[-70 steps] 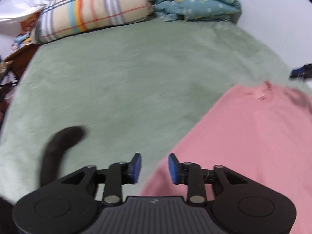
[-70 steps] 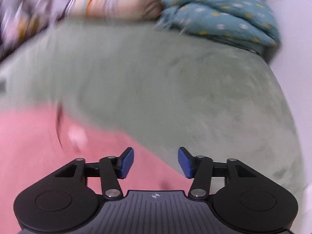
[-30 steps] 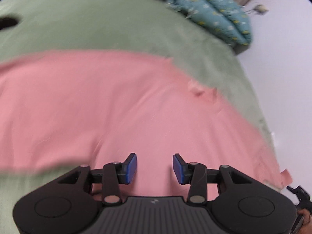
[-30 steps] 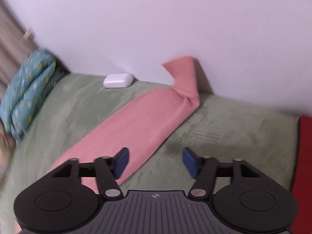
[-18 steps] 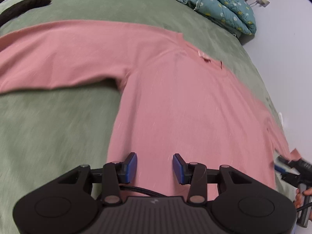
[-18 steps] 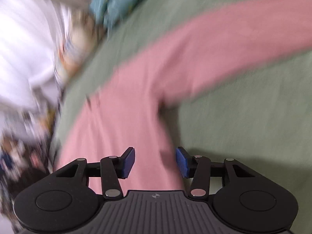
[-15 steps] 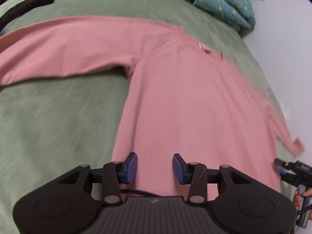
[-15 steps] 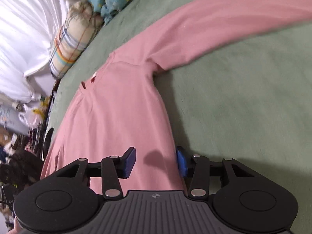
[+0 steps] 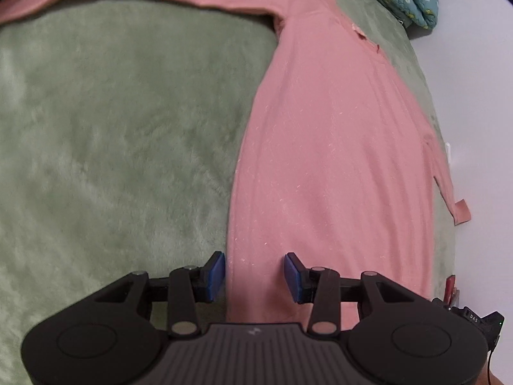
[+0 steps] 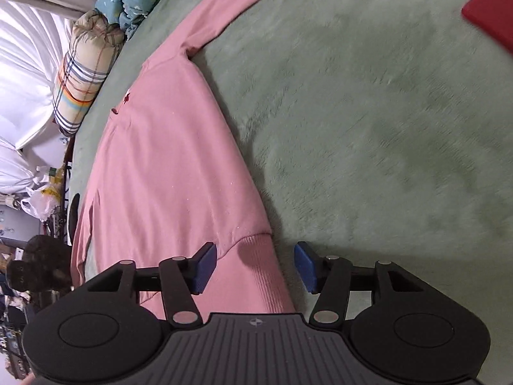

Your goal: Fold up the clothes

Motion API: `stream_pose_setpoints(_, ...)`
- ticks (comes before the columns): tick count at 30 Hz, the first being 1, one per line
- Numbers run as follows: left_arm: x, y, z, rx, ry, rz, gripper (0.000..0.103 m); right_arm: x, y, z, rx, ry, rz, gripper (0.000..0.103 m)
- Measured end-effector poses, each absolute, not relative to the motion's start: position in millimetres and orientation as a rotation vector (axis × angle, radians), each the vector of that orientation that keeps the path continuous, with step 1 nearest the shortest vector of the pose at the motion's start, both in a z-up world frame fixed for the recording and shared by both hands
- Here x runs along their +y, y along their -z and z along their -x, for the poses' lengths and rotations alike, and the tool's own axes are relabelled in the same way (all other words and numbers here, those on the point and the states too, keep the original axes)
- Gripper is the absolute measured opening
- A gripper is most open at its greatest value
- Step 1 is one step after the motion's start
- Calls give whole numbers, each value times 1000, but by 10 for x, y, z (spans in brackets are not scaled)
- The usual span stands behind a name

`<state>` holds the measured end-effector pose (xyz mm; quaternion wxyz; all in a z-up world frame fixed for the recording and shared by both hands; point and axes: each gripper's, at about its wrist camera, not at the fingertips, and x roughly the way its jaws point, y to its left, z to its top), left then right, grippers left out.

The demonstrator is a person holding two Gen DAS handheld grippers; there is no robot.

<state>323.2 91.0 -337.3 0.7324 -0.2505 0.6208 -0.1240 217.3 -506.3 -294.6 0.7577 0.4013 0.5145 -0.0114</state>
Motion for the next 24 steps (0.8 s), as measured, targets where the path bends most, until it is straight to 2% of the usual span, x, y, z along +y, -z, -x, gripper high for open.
stream_pose_setpoints(1,917,3376,-3222,1356,254,566,27,-5048,2977,-2152,1130,22,-888,33)
stream_pose_setpoints(2,925,3376,-3213,1346,232,585,5,-5040,2997,-2132,1139,20,-896,12)
stream_pose_setpoints(3,942,3378,-3204,1345,224,605,3,-5039,2969,-2119,1152,24,-881,7)
stream_pose_setpoints(8,1122,3289,-3111,1319,196,616,3,-5011,2654,-2067,1139,69,-833,6)
stream_pose_setpoints(11,1191,3458,-3120,1372,170,669,7,-5035,2791,-2034,1185,105,-821,7)
stream_pose_setpoints(12,1213,3467,-3131,1380,172,692,7,-5040,2834,-2028,1203,103,-803,11)
stream_pose_setpoints(16,1261,3310,-3109,1396,178,656,28,-5080,2796,-1984,1221,140,-780,24)
stream_pose_setpoints(18,1276,3245,-3050,1402,196,649,29,-5008,2638,-1967,1214,178,-704,25)
stream_pose_setpoints(20,1241,3240,-2981,1414,240,637,39,-4807,2411,-1965,1193,157,-558,25)
stream_pose_setpoints(24,1007,3461,-2866,1505,325,553,34,-4555,2363,-2000,1208,80,-558,26)
